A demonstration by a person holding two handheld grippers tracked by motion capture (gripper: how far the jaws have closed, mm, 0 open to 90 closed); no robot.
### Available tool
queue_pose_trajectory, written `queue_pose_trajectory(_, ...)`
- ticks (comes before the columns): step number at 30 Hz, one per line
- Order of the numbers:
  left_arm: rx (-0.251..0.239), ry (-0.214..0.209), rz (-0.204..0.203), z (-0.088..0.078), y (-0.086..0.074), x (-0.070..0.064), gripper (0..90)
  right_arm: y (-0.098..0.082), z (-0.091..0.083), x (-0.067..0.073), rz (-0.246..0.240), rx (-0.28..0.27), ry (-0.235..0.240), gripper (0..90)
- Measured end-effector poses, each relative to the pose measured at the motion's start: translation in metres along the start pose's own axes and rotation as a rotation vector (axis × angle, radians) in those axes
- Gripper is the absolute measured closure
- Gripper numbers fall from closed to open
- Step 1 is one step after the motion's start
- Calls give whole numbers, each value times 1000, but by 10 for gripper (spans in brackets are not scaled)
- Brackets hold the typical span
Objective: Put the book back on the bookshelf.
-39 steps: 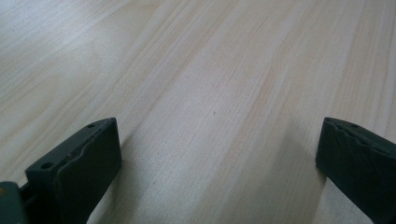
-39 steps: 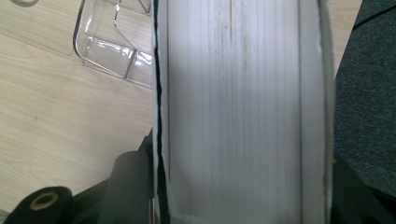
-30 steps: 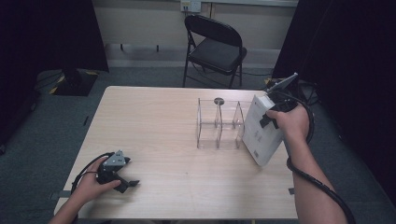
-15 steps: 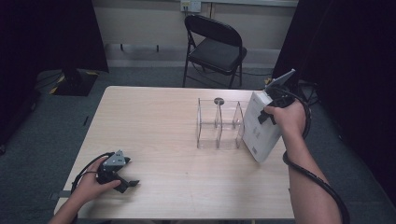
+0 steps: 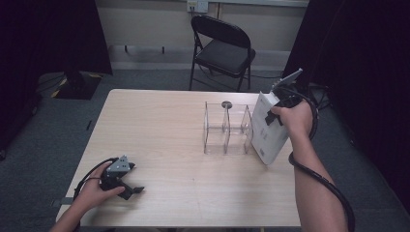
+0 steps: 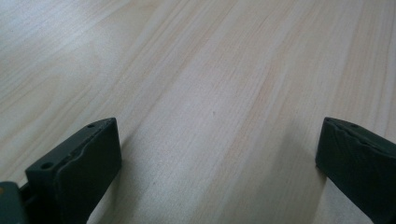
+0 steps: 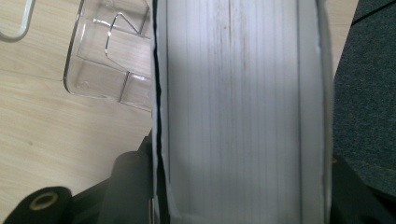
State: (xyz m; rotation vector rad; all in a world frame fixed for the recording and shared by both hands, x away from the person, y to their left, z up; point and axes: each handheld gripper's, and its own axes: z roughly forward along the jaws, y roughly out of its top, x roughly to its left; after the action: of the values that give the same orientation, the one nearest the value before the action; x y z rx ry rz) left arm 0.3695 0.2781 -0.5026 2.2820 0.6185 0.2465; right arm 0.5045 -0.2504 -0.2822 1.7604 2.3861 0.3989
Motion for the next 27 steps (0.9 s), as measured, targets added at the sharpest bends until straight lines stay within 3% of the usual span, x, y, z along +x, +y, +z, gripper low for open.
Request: queue_pose_trajectory(27,1,2,2,0,0,0,0,15,14,1,59,-15,-28,525)
